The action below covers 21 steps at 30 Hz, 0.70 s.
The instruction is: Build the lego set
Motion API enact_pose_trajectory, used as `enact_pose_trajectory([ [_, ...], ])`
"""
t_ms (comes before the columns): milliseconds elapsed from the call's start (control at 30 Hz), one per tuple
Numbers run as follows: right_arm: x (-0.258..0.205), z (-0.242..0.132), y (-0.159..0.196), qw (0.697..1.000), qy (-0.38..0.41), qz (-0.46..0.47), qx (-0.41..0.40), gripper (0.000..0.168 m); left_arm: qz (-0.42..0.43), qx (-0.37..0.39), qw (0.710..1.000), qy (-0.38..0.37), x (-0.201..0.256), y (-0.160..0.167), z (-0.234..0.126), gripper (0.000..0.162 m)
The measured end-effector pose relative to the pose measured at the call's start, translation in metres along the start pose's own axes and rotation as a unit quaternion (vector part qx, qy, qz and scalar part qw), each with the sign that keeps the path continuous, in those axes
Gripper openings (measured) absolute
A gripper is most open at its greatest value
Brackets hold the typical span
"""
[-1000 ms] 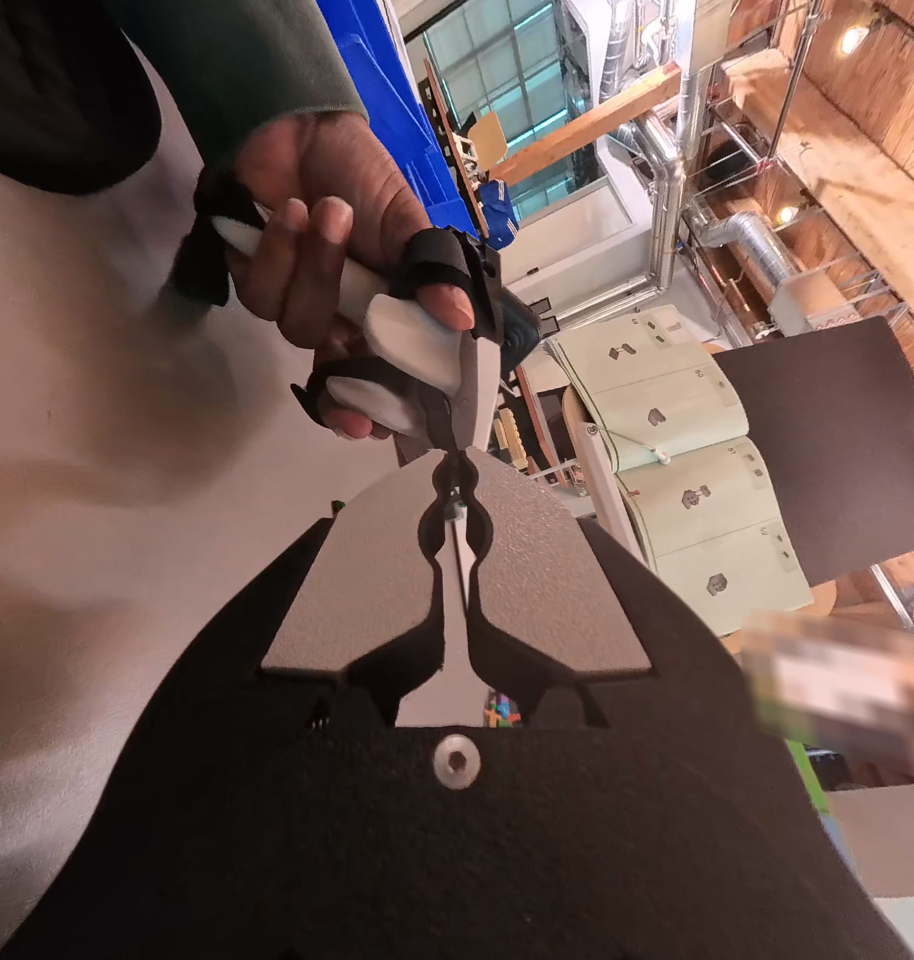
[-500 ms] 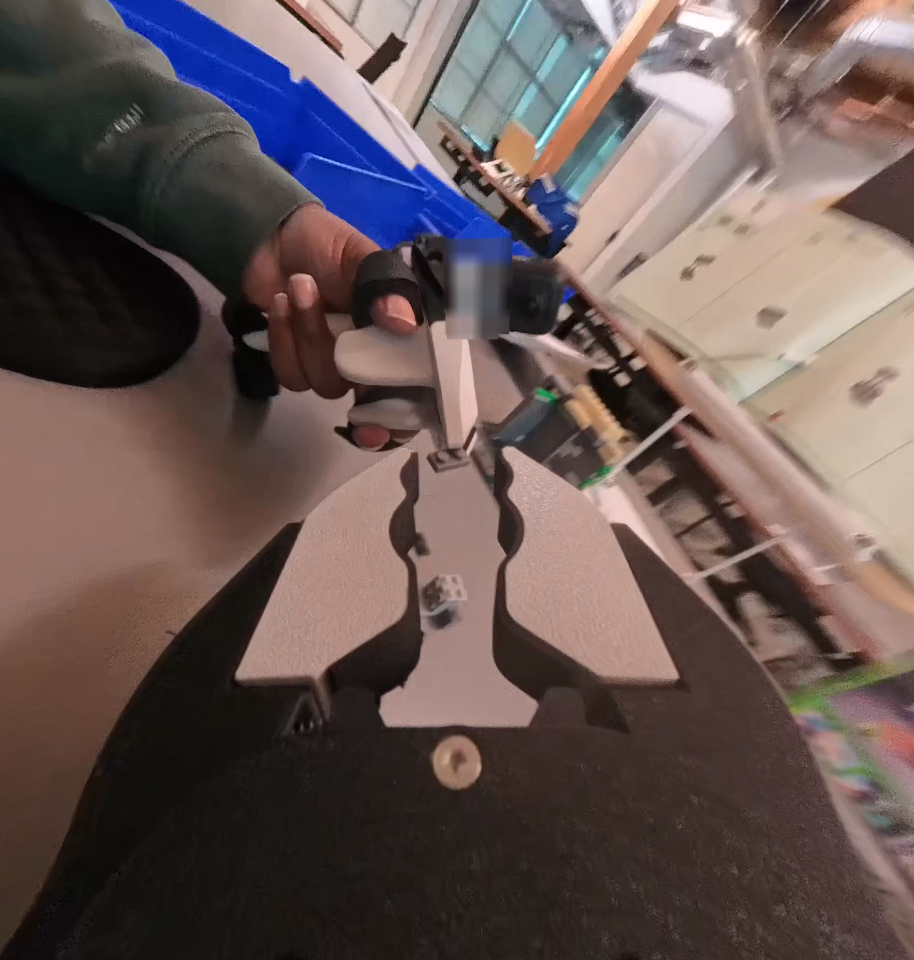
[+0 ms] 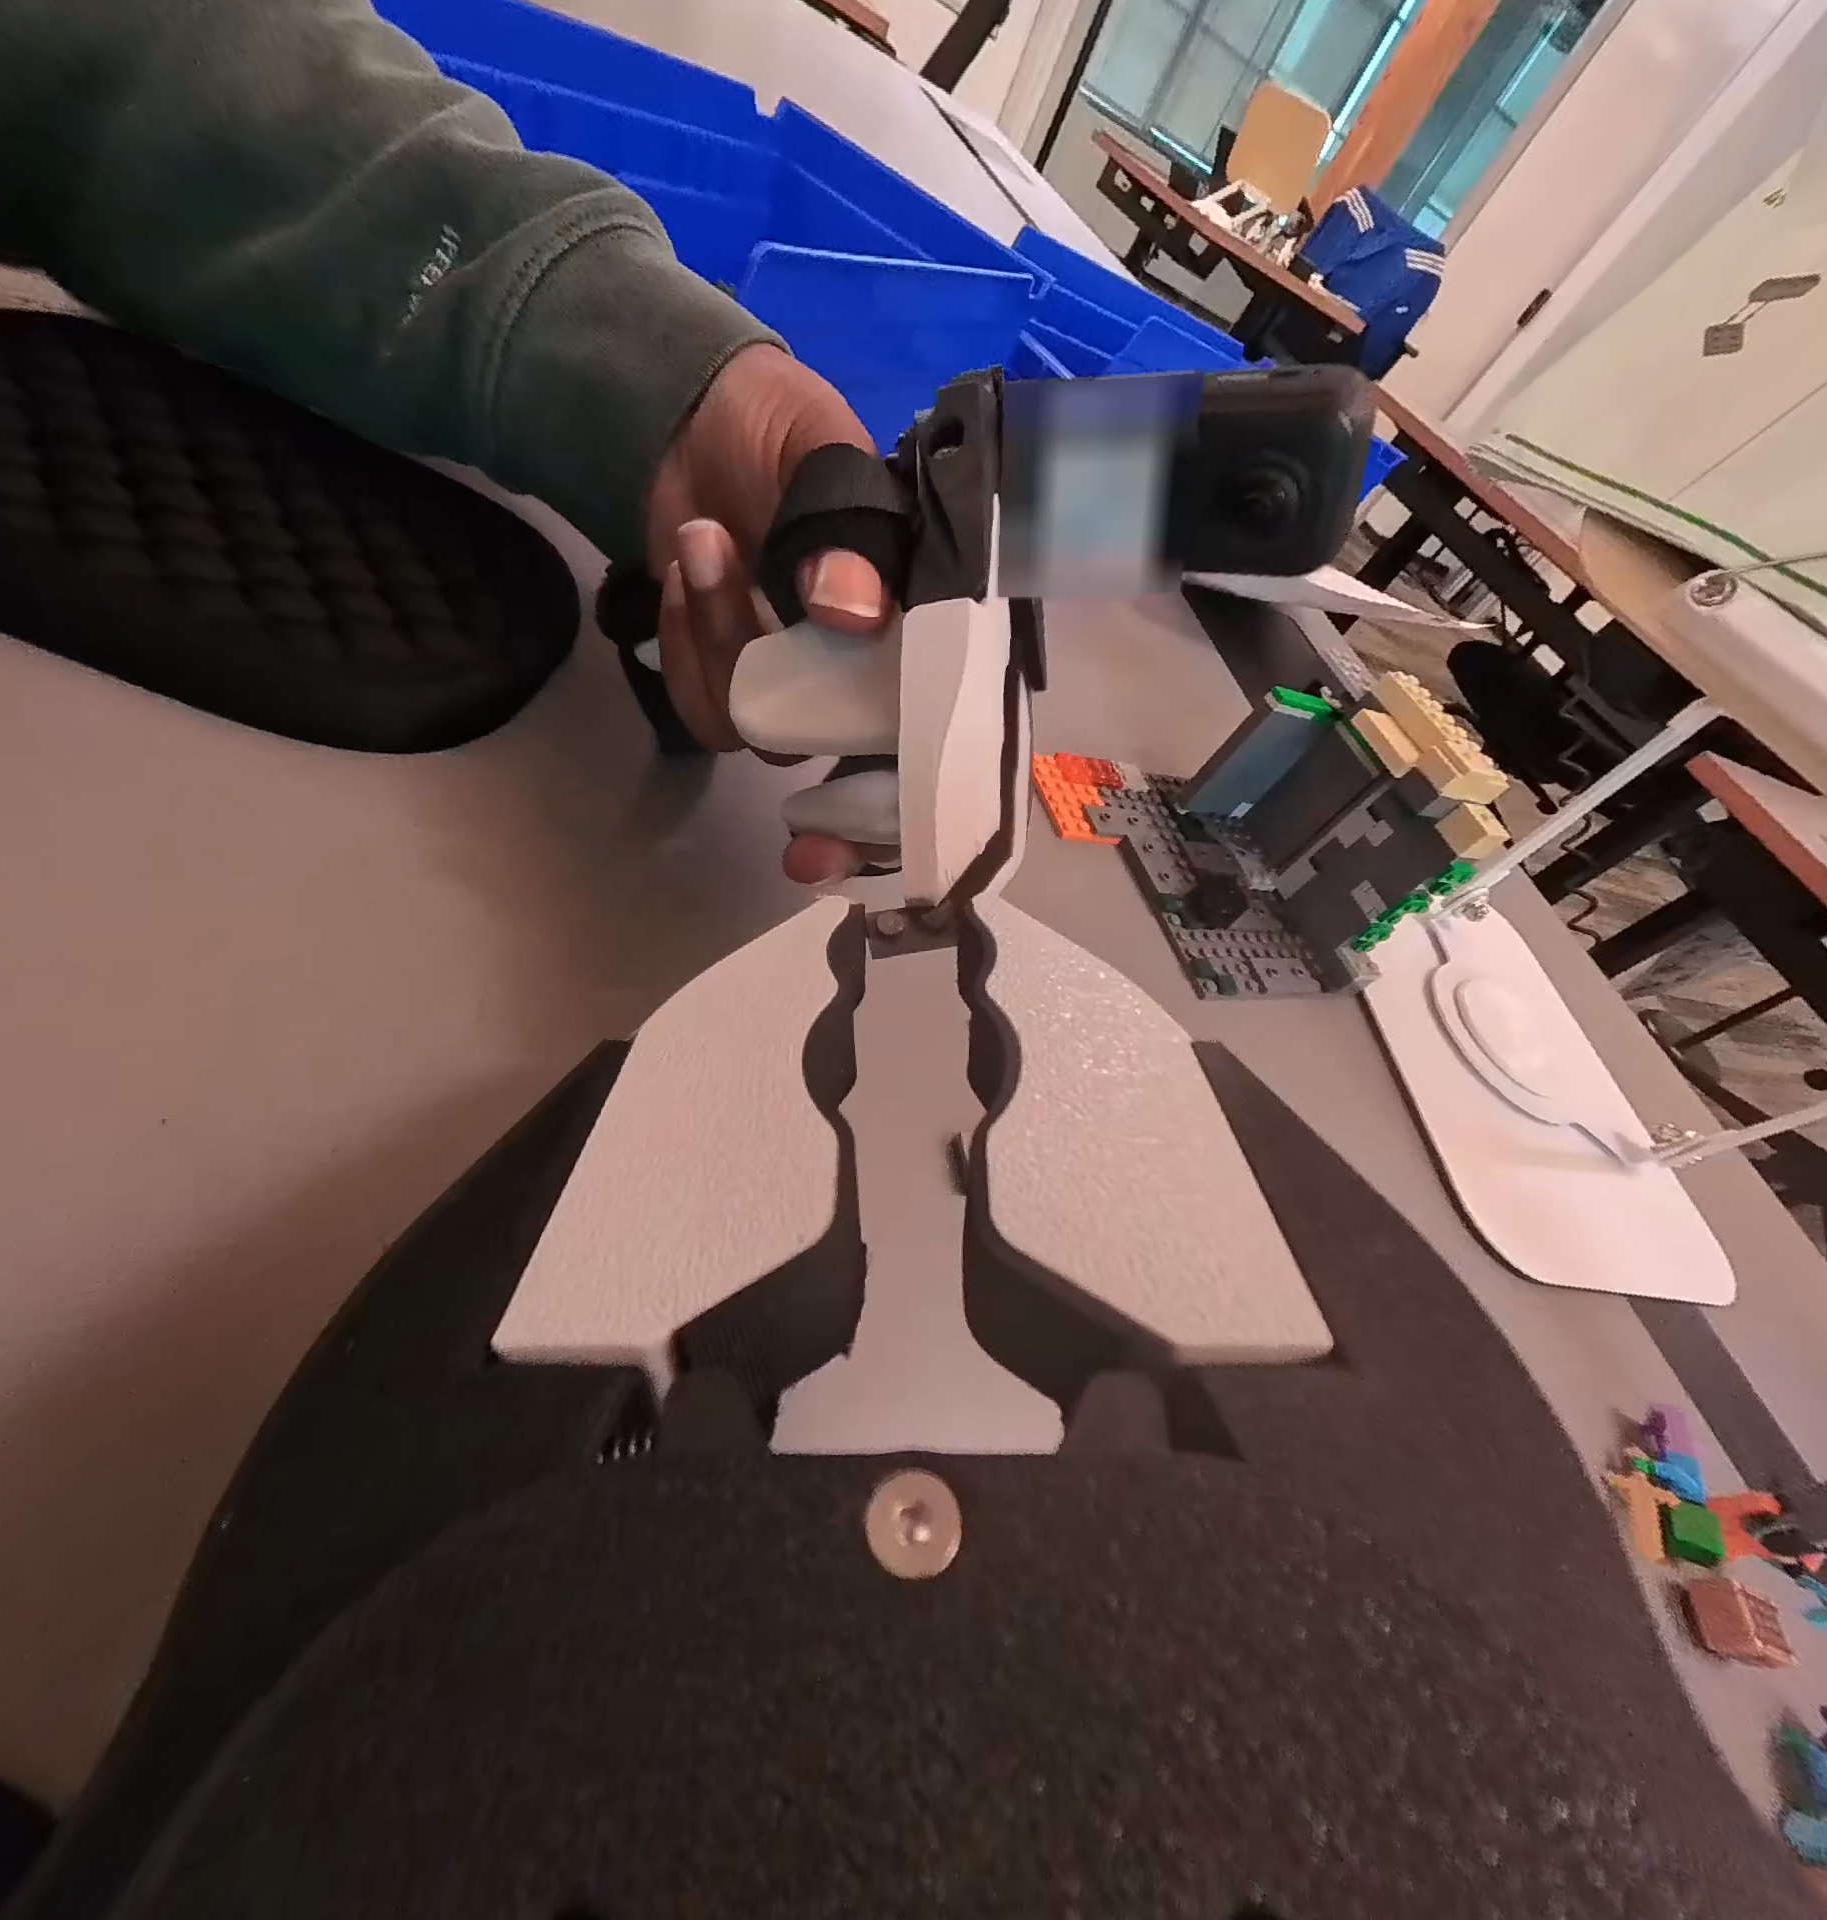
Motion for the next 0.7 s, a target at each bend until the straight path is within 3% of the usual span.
enact_pose_trajectory([
  [233, 0.019, -0.007, 0.01, 0.999, 0.013, 0.03, -0.015, 0.016, 0.098, 0.061, 0.989, -0.098, -0.002, -0.013, -0.009, 0.017],
  [400, 0.047, -0.005, 0.025, 0.997, 0.001, 0.066, -0.042, 0.017, 0.209, 0.094, 0.942, -0.246, -0.006, -0.02, -0.02, 0.018],
  [533, 0.057, 0.007, 0.042, 0.993, -0.029, 0.083, -0.074, 0.017, 0.262, 0.08, 0.906, -0.324, -0.014, -0.013, -0.02, 0.02],
  [700, 0.051, 0.023, 0.051, 0.987, -0.076, 0.111, -0.092, 0.017, 0.28, 0.042, 0.893, -0.349, -0.025, -0.003, -0.012, 0.021],
])
Point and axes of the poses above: each gripper's, where its closed fingertips meet, z out along the fingers, y out of its underside, x = y × z across the jaws, the point moved 7 cm from there along -z, back along the fingers, and after that the axes turned 9 degrees about -z, right-handed, at the moved point
